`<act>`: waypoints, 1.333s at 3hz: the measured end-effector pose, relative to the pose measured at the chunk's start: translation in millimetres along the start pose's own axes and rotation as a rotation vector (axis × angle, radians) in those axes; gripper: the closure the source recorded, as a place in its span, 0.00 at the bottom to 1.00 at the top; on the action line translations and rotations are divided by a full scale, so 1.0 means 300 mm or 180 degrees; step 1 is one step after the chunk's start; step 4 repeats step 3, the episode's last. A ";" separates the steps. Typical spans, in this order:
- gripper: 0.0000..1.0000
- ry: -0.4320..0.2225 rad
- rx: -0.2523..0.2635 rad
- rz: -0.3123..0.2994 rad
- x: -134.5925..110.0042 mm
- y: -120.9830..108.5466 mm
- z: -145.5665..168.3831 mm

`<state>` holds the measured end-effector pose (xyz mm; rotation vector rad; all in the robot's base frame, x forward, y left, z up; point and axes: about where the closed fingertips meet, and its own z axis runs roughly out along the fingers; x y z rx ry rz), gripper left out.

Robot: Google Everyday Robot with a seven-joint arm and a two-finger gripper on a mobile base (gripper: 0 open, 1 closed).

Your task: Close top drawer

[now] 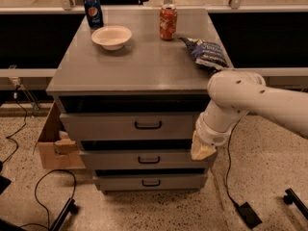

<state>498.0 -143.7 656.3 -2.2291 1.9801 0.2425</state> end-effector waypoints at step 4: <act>0.84 0.0565 -0.0455 -0.0170 0.065 0.069 -0.434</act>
Offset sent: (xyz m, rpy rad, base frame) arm -0.0205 -0.0980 0.1866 -0.3338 0.2242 0.0857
